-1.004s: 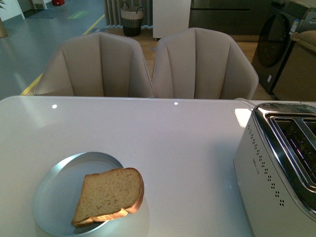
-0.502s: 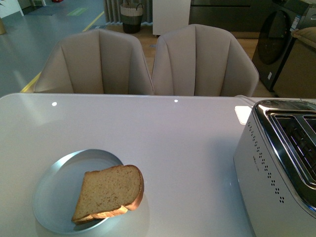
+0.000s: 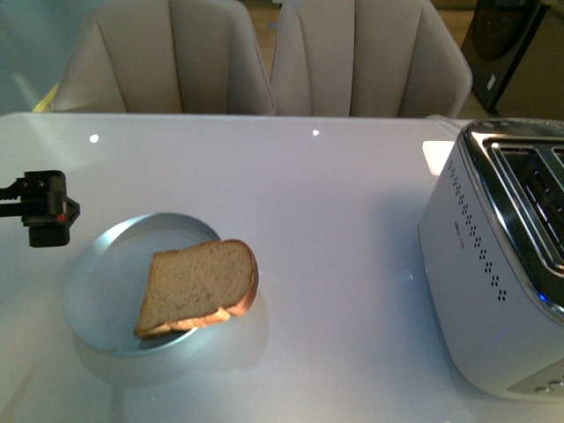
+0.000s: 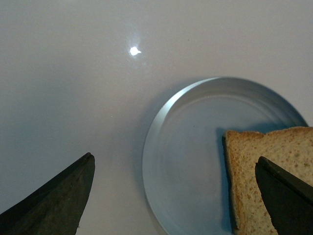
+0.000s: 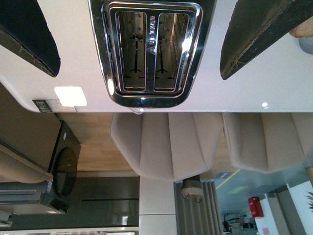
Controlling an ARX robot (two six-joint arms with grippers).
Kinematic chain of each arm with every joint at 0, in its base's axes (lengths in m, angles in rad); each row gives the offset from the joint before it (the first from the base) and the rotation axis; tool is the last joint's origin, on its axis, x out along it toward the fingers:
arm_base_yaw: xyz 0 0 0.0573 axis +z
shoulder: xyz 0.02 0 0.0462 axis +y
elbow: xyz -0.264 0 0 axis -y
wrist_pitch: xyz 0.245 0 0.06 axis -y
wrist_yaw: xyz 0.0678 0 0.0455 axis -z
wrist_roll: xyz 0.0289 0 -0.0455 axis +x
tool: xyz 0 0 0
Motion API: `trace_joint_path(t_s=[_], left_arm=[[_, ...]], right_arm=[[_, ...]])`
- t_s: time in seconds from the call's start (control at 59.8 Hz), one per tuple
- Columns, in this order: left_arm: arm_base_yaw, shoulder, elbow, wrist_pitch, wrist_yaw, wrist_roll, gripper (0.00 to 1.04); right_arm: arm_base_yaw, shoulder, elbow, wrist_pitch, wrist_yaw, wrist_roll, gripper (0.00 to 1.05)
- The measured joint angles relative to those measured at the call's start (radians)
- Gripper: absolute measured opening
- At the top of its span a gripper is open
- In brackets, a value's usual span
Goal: Left arm holds plate, right arm toasts bread
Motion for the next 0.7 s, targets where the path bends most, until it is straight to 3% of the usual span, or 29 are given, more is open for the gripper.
trace_joint_path(t_s=[0.703], left_arm=[[0.043,0.374,0.155,0.039,0.026,0.026,0.98]], right_arm=[[0.000,0.000,0.000,0.000,0.000,0.000,0.96]])
